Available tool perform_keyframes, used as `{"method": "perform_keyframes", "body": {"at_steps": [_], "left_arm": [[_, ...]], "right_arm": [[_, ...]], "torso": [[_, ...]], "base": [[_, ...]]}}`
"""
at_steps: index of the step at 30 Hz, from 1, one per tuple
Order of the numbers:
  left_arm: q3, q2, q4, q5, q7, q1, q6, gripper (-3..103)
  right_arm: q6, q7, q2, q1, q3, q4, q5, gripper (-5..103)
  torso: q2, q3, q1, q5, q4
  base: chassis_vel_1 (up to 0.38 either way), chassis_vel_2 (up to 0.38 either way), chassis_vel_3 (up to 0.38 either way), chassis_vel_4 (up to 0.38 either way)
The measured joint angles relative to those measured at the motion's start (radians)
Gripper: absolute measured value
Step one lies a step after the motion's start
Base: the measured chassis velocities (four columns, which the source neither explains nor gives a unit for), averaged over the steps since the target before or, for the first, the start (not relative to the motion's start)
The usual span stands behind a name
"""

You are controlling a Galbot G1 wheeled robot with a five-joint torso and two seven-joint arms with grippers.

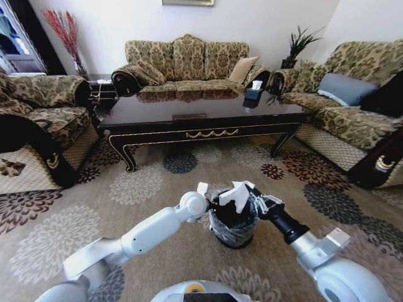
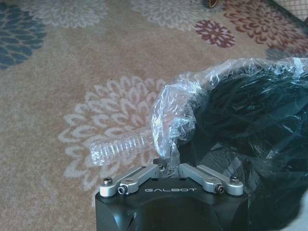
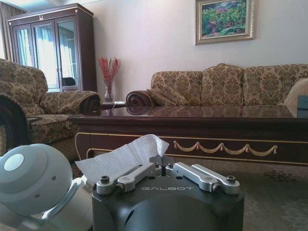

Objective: Move to the front of the table and pick up the trash from the floor, then place it into the trash bin.

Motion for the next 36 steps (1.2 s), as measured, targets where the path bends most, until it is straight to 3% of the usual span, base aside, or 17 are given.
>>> {"method": "perform_keyframes", "body": {"at_steps": [5, 8, 10, 15, 17, 24, 30, 32, 33, 35, 36], "left_arm": [[0.005, 0.014, -0.026, -0.008, -0.003, -0.001, 0.000, 0], [0.002, 0.029, -0.047, -0.013, -0.005, 0.007, 0.000, 0], [0.001, 0.034, -0.051, -0.015, -0.006, 0.008, 0.000, 0], [-0.010, 0.061, -0.070, -0.019, -0.006, 0.012, 0.000, 0], [-0.011, 0.062, -0.071, -0.020, -0.006, 0.013, 0.000, 0], [-0.013, 0.072, -0.081, -0.018, -0.007, 0.031, 0.000, 0], [-0.013, 0.083, -0.089, -0.017, -0.007, 0.035, 0.000, 0], [-0.010, 0.092, -0.095, -0.016, -0.007, 0.036, 0.000, 0], [-0.010, 0.094, -0.097, -0.015, -0.007, 0.037, 0.000, 0], [-0.009, 0.099, -0.103, -0.014, -0.007, 0.041, 0.000, 0], [-0.009, 0.099, -0.103, -0.014, -0.007, 0.041, 0.000, 0]], "right_arm": [[-0.009, 0.014, 0.001, 0.001, -0.015, 0.000, -0.017, 0], [-0.009, 0.018, 0.006, 0.002, -0.028, 0.000, -0.036, 16], [-0.009, 0.018, 0.007, 0.002, -0.029, -0.001, -0.038, 16], [-0.010, 0.017, 0.008, -0.001, -0.033, -0.001, -0.046, 43], [-0.010, 0.016, 0.009, -0.003, -0.035, -0.001, -0.050, 43], [-0.004, -0.003, 0.014, -0.025, -0.044, -0.001, -0.105, 76], [-0.008, -0.003, 0.012, -0.026, -0.044, -0.001, -0.110, 91], [-0.045, 0.008, 0.007, -0.029, -0.036, -0.001, -0.126, 99], [-0.065, 0.019, 0.006, -0.031, -0.038, -0.001, -0.092, 99], [-0.152, 0.118, 0.012, -0.024, -0.068, -0.001, 0.142, 100], [-0.152, 0.118, 0.012, -0.024, -0.068, -0.001, 0.142, 100]], "torso": [[0.000, 0.000, 0.000, 0.0000, 0.0001], [0.000, 0.000, 0.000, -0.0002, 0.0000], [0.000, 0.000, 0.000, -0.0001, 0.0000], [0.000, 0.000, 0.000, -0.0002, 0.0002], [0.000, 0.000, 0.000, -0.0002, 0.0002], [0.000, 0.000, 0.000, -0.0002, 0.0000], [0.000, 0.000, 0.000, -0.0002, 0.0000], [0.000, 0.000, 0.000, -0.0002, 0.0002], [0.000, 0.000, 0.000, -0.0003, 0.0002], [0.000, 0.000, 0.000, -0.0002, -0.0001], [0.000, 0.000, 0.000, -0.0002, -0.0001]], "base": [[0.000, 0.000, 0.000, 0.000], [0.000, 0.000, 0.000, 0.000], [0.000, 0.000, 0.000, 0.000], [0.000, 0.000, 0.000, 0.000], [0.000, 0.000, 0.000, 0.000], [0.000, 0.000, 0.000, 0.000], [0.000, 0.000, 0.000, 0.000], [0.000, 0.000, 0.000, 0.000], [0.000, 0.000, 0.000, 0.000], [0.000, 0.000, 0.000, 0.000], [0.000, 0.000, 0.000, 0.000]]}}
